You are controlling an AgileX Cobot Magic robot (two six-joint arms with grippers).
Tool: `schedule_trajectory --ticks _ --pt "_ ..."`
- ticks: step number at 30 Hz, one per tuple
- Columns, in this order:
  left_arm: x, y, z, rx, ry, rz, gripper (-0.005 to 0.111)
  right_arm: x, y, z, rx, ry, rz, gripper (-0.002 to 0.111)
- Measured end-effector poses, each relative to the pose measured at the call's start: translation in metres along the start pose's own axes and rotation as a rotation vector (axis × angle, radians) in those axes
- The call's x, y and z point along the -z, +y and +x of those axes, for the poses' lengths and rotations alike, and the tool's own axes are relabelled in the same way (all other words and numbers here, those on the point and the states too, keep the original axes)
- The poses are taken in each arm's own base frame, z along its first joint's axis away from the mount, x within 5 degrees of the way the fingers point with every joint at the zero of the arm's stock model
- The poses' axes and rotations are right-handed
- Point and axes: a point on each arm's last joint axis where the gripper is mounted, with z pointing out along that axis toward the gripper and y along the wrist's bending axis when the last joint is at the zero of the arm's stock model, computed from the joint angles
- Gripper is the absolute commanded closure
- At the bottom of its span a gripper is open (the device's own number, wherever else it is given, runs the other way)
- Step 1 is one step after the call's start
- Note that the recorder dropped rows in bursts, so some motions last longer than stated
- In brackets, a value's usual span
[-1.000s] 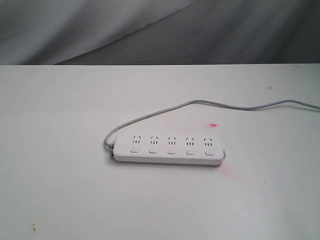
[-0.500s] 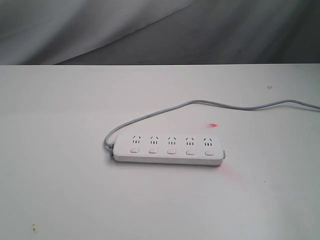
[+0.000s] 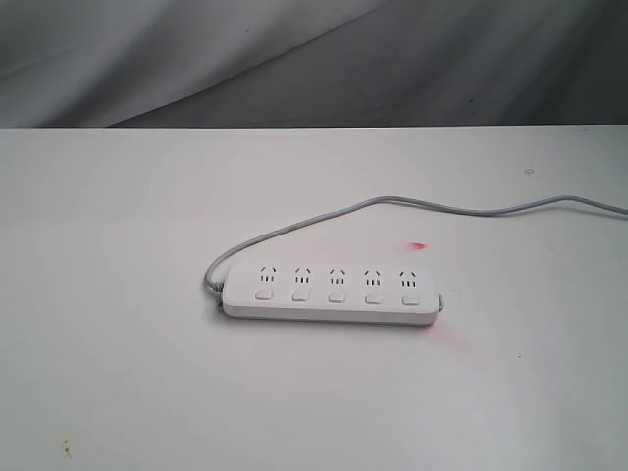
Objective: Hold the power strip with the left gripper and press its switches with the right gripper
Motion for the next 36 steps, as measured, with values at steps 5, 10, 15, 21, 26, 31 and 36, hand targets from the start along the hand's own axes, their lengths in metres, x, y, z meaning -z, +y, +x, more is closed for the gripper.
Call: schedule_trajectory --ticks 5,10,15,21,26,31,36 --pt "0.000 0.000 -0.003 -0.001 -0.029 0.002 0.106 0.000 0.000 0.000 0.000 0.000 0.000 0.108" --pt "-0.010 0.000 0.000 -0.028 -0.001 -0.002 0.106 0.000 0.000 0.000 0.000 0.000 0.000 0.108" --pt "-0.044 -0.002 0.000 -0.040 0.073 0.002 0.106 0.000 0.000 0.000 0.000 0.000 0.000 0.108" --pt "-0.079 -0.002 0.009 -0.040 0.147 0.002 0.106 0.000 0.000 0.000 0.000 0.000 0.000 0.108" --pt "-0.088 0.008 0.015 -0.032 0.172 -0.034 0.106 0.000 0.000 0.000 0.000 0.000 0.000 0.108" --pt "-0.090 0.023 0.017 -0.019 0.164 -0.083 0.106 0.000 0.000 0.000 0.000 0.000 0.000 0.108" --pt "-0.101 0.034 0.029 -0.050 0.191 -0.038 0.106 0.000 0.000 0.000 0.000 0.000 0.000 0.108"
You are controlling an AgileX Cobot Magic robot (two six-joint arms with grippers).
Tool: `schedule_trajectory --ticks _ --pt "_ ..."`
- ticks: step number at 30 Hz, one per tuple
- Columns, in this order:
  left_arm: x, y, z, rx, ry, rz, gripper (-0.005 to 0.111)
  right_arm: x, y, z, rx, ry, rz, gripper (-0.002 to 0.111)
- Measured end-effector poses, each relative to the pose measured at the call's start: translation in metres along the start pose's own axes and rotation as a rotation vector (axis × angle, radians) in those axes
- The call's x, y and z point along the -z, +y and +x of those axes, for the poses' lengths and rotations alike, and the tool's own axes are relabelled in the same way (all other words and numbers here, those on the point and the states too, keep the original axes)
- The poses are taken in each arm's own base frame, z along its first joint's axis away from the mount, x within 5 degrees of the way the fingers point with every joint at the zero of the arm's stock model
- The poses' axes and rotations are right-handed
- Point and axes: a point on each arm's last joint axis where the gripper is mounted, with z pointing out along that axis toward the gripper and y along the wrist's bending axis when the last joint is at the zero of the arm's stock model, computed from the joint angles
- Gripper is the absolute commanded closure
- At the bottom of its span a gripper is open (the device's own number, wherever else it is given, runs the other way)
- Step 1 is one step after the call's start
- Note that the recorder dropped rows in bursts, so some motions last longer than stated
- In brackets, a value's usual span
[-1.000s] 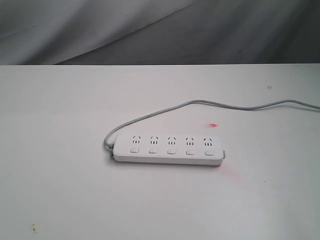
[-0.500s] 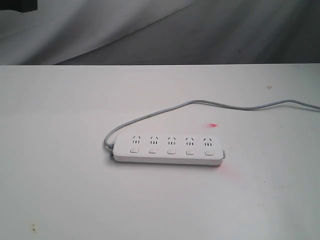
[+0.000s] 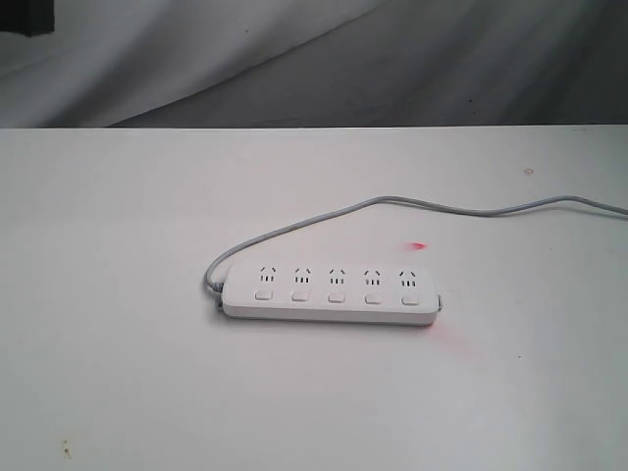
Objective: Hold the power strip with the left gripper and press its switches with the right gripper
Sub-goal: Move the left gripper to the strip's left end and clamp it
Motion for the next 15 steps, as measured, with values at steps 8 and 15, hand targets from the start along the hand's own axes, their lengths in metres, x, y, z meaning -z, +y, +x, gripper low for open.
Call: schedule_trajectory --ticks 8,15 --pt "-0.013 0.007 0.025 -0.273 0.085 0.278 0.106 0.000 0.000 0.000 0.000 0.000 0.000 0.108" --pt "-0.017 0.026 0.049 -0.095 0.105 0.534 0.106 0.000 0.000 0.000 0.000 0.000 0.000 0.108"
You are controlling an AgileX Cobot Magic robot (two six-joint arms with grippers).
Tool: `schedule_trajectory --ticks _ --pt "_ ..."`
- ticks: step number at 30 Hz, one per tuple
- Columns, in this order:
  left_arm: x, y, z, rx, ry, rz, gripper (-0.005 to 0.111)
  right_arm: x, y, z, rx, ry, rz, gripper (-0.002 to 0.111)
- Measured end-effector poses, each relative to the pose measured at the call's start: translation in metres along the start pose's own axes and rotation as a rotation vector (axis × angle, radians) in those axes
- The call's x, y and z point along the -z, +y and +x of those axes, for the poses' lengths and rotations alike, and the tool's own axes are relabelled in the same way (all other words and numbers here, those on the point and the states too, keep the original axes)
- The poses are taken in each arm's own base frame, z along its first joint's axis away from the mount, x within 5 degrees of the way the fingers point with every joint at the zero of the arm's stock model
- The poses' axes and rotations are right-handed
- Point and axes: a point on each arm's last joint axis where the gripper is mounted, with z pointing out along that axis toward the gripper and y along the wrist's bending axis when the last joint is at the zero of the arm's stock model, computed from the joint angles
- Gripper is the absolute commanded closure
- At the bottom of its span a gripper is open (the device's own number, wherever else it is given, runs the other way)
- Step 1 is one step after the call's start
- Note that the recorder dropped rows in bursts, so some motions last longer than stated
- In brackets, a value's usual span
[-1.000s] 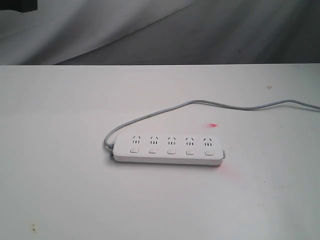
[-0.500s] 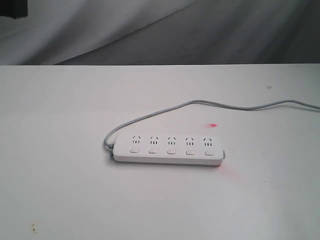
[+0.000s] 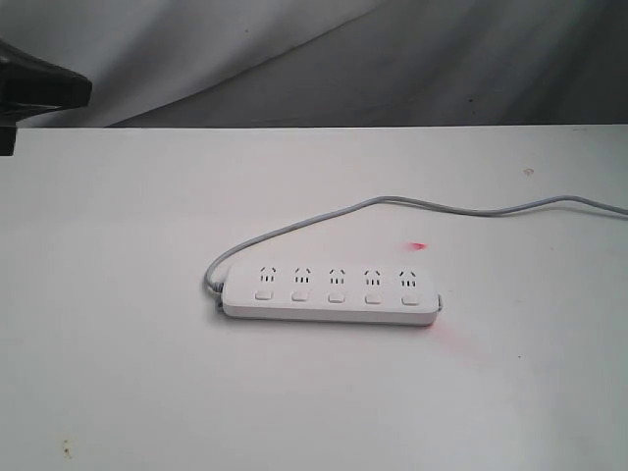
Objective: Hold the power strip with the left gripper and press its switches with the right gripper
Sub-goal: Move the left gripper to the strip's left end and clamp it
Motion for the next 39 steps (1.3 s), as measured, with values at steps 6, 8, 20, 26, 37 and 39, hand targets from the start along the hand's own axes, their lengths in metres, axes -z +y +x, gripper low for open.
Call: schedule_trajectory --ticks 6,8,20,26,37,39 --pt "-0.012 0.020 0.031 -0.153 -0.064 0.208 0.106 0.000 0.000 0.000 0.000 0.000 0.000 0.108" --pt "-0.019 0.026 0.041 -0.149 -0.056 0.228 0.106 0.000 0.000 0.000 0.000 0.000 0.000 0.108" --pt "-0.069 0.051 0.104 -0.035 -0.005 0.342 0.106 0.000 0.000 0.000 0.000 0.000 0.000 0.108" --pt "-0.071 0.052 0.109 -0.045 0.004 0.353 0.106 0.000 0.000 0.000 0.000 0.000 0.000 0.108" --pt "-0.100 0.057 0.149 0.096 0.030 0.415 0.106 0.000 0.000 0.000 0.000 0.000 0.000 0.108" --pt "-0.109 0.052 0.149 0.085 0.051 0.421 0.105 0.000 0.000 0.000 0.000 0.000 0.000 0.108"
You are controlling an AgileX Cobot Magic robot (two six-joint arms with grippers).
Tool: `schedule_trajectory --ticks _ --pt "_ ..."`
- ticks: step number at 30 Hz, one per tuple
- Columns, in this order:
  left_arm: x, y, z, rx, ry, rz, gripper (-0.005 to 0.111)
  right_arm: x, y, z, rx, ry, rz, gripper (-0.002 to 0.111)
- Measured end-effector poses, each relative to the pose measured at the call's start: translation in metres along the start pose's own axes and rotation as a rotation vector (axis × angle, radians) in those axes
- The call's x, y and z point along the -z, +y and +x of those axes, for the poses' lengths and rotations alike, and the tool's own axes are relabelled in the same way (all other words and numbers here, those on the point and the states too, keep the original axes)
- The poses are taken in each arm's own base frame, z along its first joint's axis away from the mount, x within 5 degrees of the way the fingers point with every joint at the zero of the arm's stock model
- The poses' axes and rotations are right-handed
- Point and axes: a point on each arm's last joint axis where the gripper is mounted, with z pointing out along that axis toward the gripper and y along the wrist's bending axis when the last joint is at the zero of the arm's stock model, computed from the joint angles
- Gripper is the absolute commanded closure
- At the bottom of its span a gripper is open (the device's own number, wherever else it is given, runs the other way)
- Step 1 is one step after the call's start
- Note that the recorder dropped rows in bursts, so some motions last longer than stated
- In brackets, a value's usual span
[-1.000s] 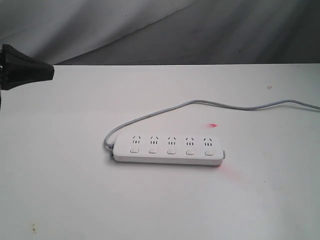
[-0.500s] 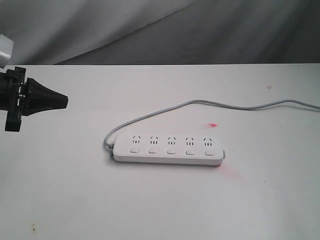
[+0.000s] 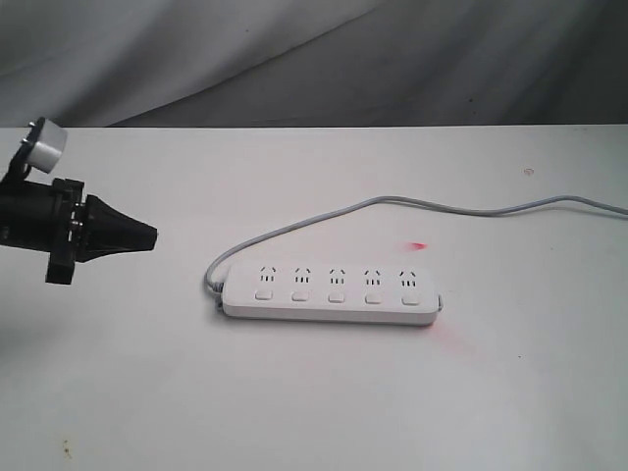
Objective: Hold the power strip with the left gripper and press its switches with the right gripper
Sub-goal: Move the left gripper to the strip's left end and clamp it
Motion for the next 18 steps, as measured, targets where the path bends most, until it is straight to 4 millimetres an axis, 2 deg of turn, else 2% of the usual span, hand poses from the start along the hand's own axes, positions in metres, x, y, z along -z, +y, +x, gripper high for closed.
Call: schedule_trajectory --ticks 1,3,4,5,7,8,9,11,18 --pt "-0.006 0.000 -0.001 -0.008 0.019 -0.004 0.103 0.000 0.000 0.000 0.000 0.000 0.000 0.108" --pt "-0.021 -0.003 -0.001 -0.050 0.094 -0.006 0.091 0.000 0.000 0.000 0.000 0.000 0.000 0.108" --pt "-0.026 -0.005 -0.001 -0.065 0.114 0.002 0.078 0.000 0.000 0.000 0.000 0.000 0.000 0.108" --pt "-0.031 -0.008 -0.002 -0.081 0.133 0.022 0.070 0.000 0.000 0.000 0.000 0.000 0.000 0.108" --pt "-0.033 -0.008 0.001 -0.078 0.139 0.032 0.037 0.000 0.000 0.000 0.000 0.000 0.000 0.108" --pt "-0.036 -0.006 0.005 -0.070 0.150 0.035 0.031 0.000 0.000 0.000 0.000 0.000 0.000 0.108" --pt "-0.037 -0.005 0.007 -0.068 0.155 0.040 0.018 0.000 0.000 0.000 0.000 0.000 0.000 0.108" --pt "-0.043 0.001 0.014 -0.054 0.153 0.074 0.012 0.000 0.000 0.000 0.000 0.000 0.000 0.108" --pt "-0.060 0.023 0.022 -0.026 0.108 0.135 0.012 0.000 0.000 0.000 0.000 0.000 0.000 0.108"
